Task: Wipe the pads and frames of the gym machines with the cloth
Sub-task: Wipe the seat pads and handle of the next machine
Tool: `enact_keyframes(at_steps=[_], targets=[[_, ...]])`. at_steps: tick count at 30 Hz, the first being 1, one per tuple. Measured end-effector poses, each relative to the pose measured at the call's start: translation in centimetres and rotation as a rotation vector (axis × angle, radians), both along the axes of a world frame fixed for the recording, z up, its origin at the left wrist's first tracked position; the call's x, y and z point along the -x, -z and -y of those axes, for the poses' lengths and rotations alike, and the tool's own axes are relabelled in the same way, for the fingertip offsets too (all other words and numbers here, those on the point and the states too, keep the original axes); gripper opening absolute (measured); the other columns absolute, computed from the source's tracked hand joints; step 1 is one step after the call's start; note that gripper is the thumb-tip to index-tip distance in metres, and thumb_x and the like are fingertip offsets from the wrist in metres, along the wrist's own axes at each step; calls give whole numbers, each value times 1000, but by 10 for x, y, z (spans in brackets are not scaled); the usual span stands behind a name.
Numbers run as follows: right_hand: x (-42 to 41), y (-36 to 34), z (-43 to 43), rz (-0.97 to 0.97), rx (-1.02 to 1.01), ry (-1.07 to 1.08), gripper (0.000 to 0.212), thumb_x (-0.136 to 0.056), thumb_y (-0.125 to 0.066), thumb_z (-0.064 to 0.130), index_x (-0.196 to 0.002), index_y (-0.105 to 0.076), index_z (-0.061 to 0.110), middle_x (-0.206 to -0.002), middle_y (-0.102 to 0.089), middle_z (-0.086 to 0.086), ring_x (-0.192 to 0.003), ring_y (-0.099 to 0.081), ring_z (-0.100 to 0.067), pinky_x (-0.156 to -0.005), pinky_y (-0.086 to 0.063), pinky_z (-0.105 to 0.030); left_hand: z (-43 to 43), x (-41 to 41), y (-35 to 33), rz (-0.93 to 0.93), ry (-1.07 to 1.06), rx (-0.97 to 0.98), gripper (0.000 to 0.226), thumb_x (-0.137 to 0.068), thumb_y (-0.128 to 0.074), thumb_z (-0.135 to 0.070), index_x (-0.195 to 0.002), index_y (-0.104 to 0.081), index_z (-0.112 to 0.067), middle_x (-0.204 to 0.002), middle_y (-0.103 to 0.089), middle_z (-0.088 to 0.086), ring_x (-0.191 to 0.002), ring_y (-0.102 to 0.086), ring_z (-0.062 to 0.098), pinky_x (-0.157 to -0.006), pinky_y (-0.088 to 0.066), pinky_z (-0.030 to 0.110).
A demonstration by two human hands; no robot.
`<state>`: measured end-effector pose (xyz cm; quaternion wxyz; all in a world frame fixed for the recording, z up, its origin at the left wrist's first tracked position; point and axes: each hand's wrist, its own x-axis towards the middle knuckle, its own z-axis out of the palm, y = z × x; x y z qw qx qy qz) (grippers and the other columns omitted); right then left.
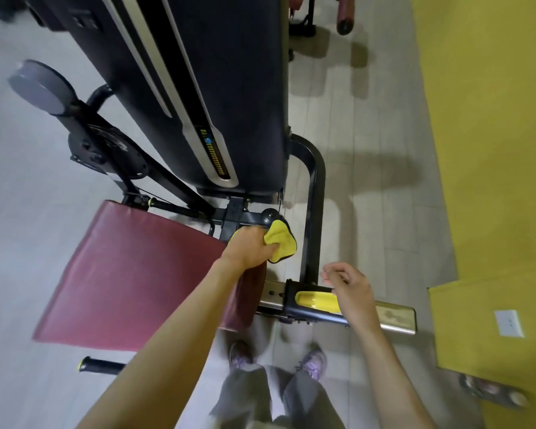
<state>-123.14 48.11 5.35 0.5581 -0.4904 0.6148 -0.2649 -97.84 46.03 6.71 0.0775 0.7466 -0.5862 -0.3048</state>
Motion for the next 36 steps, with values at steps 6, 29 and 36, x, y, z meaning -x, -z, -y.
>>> enact_keyframes(at_steps=[6, 29, 36], targets=[[-10, 12, -19, 0, -52, 31, 16, -98, -63, 19, -92, -73, 29, -90, -78, 10, -92, -74, -13, -91, -55, -41, -89, -1, 18, -67, 212, 460, 41, -89, -65, -31, -125, -69, -12, -145, -57, 0, -150, -31, 25, -122, -25, 40], [-67, -15, -120, -142, 16, 338, 11, -85, -64, 30, -86, -74, 34, -90, -78, 5, -96, -73, -20, -88, -53, -40, -64, -18, 23, 17, 437, 481, 50, -62, -75, -7, -111, -75, -14, -126, -68, -1, -138, -46, 29, -119, -21, 63], [-83, -22, -134, -145, 56, 378, 14, -85, -61, 32, -90, -73, 25, -83, -77, 6, -81, -72, -10, -80, -53, -39, -180, -33, 56, -2, 709, 651, 66, -58, -72, -4, -122, -68, -17, -158, -42, 0, -157, -15, 31, -123, -10, 66]])
